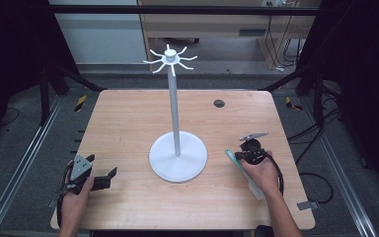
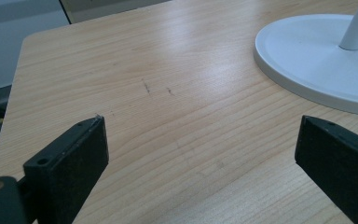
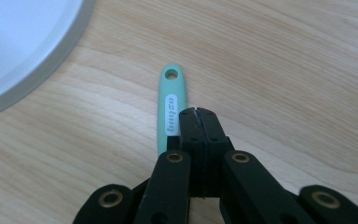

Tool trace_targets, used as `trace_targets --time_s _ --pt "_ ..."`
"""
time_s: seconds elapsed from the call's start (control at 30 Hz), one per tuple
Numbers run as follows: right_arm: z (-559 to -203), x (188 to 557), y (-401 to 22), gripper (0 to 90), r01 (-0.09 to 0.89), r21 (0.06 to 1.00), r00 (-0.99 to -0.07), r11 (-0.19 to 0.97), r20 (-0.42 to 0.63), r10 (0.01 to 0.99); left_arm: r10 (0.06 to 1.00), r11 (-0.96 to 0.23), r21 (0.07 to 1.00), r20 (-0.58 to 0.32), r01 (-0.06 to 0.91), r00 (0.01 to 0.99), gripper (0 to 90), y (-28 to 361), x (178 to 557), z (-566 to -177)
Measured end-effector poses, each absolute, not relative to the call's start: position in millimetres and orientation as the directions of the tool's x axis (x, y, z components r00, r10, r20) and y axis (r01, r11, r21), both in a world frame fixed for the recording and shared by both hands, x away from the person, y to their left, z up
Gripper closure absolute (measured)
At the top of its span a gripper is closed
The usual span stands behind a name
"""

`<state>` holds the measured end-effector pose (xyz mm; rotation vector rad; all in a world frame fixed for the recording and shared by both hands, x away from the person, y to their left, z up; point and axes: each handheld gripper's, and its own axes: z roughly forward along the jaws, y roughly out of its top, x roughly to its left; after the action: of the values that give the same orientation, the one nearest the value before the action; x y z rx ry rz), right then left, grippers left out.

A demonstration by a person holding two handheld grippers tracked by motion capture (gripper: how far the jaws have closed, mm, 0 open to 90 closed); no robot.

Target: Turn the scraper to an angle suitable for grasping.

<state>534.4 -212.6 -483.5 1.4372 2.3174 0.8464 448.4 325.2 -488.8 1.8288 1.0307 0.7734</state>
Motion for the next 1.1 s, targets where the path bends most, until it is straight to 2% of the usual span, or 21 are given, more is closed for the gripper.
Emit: trace_targets --time_s 0.47,1.0,1.1 --pt "-479 518 -178 90.0 0.672 0.584 -0.590 0.456 0.049 0.806 0.887 -0.263 0.904 0.088 0.338 0.454 2.2 328 449 -488" --pt "-463 519 -185 90.0 0.677 0.585 -0.573 0.447 0.036 0.819 0.885 -0.271 0.902 0.096 0.336 0.456 2.2 326 448 -488" --pt "-461 523 -184 85.7 0.688 0.562 -0.572 0.459 0.032 0.819 0.884 -0.273 0.901 0.097 0.337 0.458 2.3 326 449 -488"
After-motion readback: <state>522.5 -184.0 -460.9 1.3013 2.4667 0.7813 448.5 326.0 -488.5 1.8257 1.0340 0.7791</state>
